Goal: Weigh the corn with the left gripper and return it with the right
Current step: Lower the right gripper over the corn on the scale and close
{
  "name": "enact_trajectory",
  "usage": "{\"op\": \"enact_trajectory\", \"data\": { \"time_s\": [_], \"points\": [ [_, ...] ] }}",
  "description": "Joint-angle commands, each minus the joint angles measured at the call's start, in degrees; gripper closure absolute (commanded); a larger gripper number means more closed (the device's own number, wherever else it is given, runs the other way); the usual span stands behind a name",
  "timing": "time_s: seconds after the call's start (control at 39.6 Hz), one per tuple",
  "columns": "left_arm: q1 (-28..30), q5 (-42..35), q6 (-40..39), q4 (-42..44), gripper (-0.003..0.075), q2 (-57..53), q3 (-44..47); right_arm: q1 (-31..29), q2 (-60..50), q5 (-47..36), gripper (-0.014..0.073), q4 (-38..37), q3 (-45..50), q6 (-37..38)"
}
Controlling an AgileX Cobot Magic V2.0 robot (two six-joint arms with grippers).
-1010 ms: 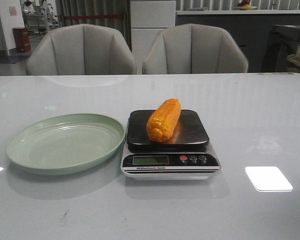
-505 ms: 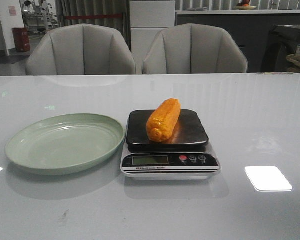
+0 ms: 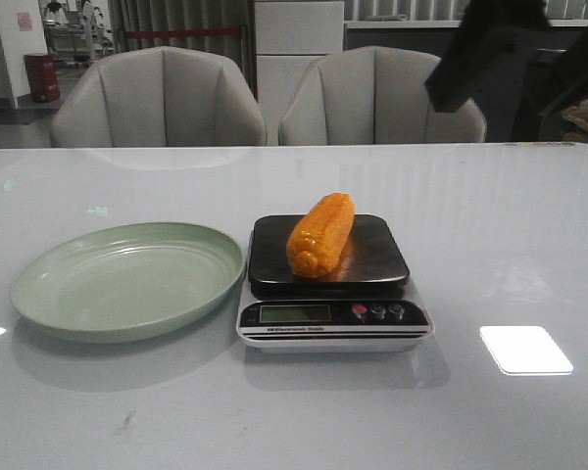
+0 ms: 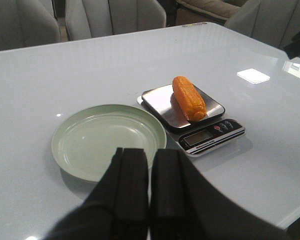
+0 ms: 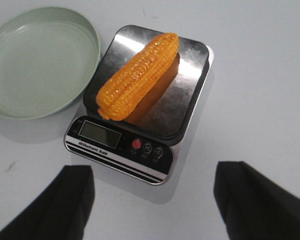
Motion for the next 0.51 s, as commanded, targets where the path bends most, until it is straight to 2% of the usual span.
{"op": "enact_trajectory", "data": {
  "time_s": [0.0, 0.18, 0.48],
  "points": [
    [0.0, -4.2, -0.1, 0.1, 0.0607, 0.7, -1.5, 0.4, 4.2, 1.2, -0.0001, 0.2, -7.4, 2.8],
    [0.0, -4.2, -0.1, 0.1, 0.0607, 0.7, -1.5, 2.5, 14.4, 7.8, -0.0001, -0.3, -17.6, 7.6],
    [0.0, -4.2, -0.1, 0.1, 0.0607, 0.7, -1.5, 5.3, 30.1, 15.2, -0.0001, -6.4, -32.4, 24.1]
  ]
}}
